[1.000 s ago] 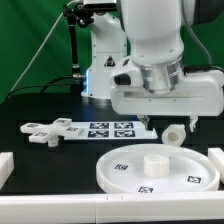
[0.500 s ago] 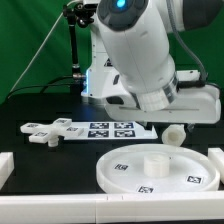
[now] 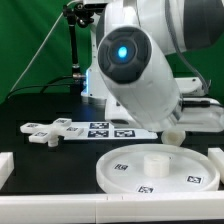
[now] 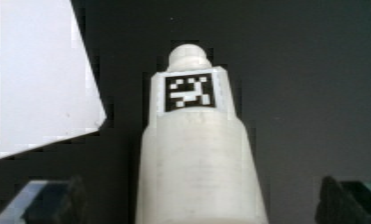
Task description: Assemble round table
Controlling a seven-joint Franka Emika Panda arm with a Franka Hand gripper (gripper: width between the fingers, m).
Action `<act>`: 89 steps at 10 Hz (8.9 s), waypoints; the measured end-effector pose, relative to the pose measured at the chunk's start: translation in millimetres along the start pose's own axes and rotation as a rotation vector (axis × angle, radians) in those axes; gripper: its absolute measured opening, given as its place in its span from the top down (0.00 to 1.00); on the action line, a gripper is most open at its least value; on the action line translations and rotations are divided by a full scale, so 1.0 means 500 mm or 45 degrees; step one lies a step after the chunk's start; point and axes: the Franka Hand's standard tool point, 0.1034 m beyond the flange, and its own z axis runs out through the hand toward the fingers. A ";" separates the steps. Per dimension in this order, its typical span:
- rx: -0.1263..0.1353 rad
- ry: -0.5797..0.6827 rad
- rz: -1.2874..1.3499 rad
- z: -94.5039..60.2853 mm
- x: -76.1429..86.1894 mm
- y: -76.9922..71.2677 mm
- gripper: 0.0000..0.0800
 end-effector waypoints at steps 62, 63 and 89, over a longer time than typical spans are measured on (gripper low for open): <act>-0.418 1.673 -0.869 -0.291 0.013 -0.028 0.49; -0.418 1.669 -0.870 -0.286 0.015 -0.028 0.49; -0.413 1.126 -0.826 -0.269 0.028 -0.012 0.19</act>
Offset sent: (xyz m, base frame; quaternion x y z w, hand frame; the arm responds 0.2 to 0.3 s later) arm -0.0081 0.0010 -0.0133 -0.0083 0.0091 0.0305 0.9995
